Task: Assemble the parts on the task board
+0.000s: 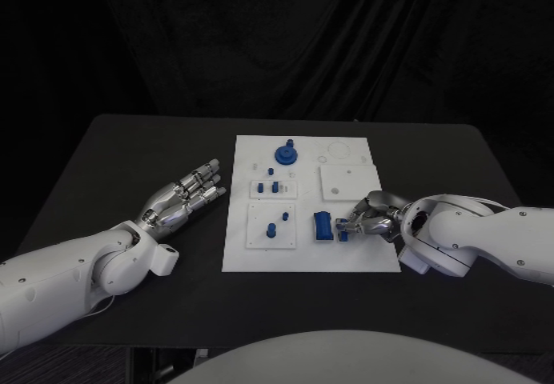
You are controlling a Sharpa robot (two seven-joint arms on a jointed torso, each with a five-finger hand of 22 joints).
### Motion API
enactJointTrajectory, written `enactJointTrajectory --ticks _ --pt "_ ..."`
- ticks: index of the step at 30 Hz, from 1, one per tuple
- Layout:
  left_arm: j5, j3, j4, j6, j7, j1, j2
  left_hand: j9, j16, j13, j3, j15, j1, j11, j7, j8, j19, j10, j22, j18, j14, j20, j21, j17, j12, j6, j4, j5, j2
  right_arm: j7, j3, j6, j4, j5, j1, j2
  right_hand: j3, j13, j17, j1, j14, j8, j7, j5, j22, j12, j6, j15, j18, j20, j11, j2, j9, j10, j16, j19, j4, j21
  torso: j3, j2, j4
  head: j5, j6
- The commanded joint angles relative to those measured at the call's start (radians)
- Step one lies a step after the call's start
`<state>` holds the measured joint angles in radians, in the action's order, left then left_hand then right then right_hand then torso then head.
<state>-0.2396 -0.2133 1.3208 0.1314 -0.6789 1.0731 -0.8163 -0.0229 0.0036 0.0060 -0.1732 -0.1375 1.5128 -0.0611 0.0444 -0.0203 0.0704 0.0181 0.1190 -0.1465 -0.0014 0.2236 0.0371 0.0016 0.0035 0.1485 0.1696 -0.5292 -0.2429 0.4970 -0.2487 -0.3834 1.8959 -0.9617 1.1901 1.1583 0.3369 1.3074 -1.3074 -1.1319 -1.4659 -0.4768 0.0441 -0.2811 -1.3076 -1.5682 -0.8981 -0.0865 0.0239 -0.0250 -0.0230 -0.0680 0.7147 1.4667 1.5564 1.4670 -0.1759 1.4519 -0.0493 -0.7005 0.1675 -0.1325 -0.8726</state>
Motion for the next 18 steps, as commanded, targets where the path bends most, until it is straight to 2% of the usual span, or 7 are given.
enactJointTrajectory --ticks 1,7,12,18 --pt "0.004 0.001 0.001 0.014 -0.017 -0.001 0.002 -0.001 -0.004 0.001 0.000 -0.009 0.000 -0.009 -0.010 -0.005 -0.001 0.001 0.001 -0.012 0.001 0.008 0.005 -0.002 0.005 0.000 -0.008 -0.002 -0.008 0.014 0.000 0.025 0.002 -0.029 -0.003 -0.001 -0.014 0.263 -0.220 0.025 -0.096 0.008 0.009 0.000 -0.219 -0.003 0.000 0.008 0.009 -0.006 0.006 -0.006 -0.002 0.104 -0.006 0.042 -0.011 -0.009 -0.0005 0.000 -0.0006 0.002 0.000" --pt "0.004 0.001 0.001 0.014 -0.017 -0.002 0.002 -0.001 -0.004 0.001 0.000 -0.009 0.000 -0.009 -0.010 -0.005 -0.001 0.001 0.001 -0.012 0.001 0.008 0.005 -0.002 0.005 0.000 -0.008 -0.002 -0.008 0.014 0.000 0.030 0.000 -0.041 -0.003 -0.002 -0.053 0.263 -0.218 0.066 -0.095 0.012 0.016 0.004 -0.216 -0.003 0.003 0.013 0.011 -0.011 0.012 -0.020 0.004 0.104 -0.007 0.037 -0.035 -0.017 -0.0003 0.000 -0.0006 0.002 0.000" --pt "0.004 0.001 0.000 0.014 -0.017 -0.002 0.002 -0.001 -0.004 0.001 0.000 -0.009 0.000 -0.009 -0.010 -0.005 -0.001 0.001 0.001 -0.012 0.001 0.008 0.005 -0.002 0.005 0.000 -0.008 -0.002 -0.008 0.012 0.000 0.024 -0.001 -0.058 -0.003 -0.002 -0.079 0.263 -0.218 0.081 -0.095 0.013 0.017 0.003 -0.216 -0.003 0.007 0.015 0.011 -0.013 0.014 -0.017 0.009 0.104 -0.007 0.037 -0.046 -0.018 -0.0002 0.000 0.0004 0.002 0.000" --pt "0.004 0.001 0.000 0.013 -0.017 -0.002 0.002 -0.001 -0.004 0.001 0.000 -0.009 -0.001 -0.009 -0.011 -0.005 -0.001 0.001 0.001 -0.011 0.001 0.008 0.005 -0.002 0.005 0.001 -0.009 -0.002 -0.008 -0.003 0.000 -0.007 -0.001 -0.093 -0.003 0.003 -0.109 0.263 -0.217 0.101 -0.095 0.010 0.017 0.002 -0.216 -0.003 0.006 0.016 0.012 -0.015 0.014 -0.011 0.017 0.104 -0.007 0.037 -0.066 -0.019 -0.0002 0.000 0.0002 0.004 0.000"
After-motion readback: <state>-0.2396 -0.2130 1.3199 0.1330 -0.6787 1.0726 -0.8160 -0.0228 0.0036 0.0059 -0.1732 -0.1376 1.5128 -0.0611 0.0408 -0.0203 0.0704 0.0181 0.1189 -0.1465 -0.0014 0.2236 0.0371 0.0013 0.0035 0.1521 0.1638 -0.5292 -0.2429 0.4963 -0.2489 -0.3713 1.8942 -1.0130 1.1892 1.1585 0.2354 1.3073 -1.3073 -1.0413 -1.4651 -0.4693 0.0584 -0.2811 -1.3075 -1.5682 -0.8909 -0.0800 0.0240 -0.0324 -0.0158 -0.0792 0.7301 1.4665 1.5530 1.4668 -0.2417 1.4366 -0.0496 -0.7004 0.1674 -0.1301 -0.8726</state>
